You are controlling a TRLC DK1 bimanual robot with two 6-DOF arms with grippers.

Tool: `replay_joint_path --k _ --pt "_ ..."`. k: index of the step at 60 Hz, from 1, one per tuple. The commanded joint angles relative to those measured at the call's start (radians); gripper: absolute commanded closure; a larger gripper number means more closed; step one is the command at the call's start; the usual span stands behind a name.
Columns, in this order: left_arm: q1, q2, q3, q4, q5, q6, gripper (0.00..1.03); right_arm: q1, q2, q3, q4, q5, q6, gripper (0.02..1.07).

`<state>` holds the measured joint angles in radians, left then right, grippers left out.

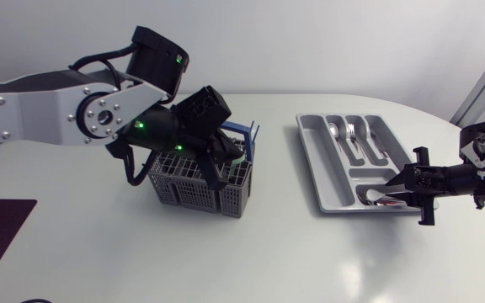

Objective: Unload the cutlery basket into the drawer organizer.

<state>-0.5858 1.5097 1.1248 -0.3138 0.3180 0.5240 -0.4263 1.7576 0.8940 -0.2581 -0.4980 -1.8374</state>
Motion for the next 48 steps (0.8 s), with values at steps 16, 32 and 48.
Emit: replay_joint_path --k 16,32,48 --pt "-0.025 -0.1 -0.039 0.021 -0.003 -0.002 1.0 0.009 -0.144 -0.089 0.008 -0.004 0.0 0.19" --pt "-0.032 -0.12 -0.034 0.021 -0.007 -0.009 1.0 0.004 -0.239 -0.127 -0.02 -0.05 0.029 0.17" --pt "-0.036 -0.131 -0.023 -0.018 0.004 -0.081 1.0 0.004 -0.282 -0.156 -0.059 -0.065 0.03 0.17"
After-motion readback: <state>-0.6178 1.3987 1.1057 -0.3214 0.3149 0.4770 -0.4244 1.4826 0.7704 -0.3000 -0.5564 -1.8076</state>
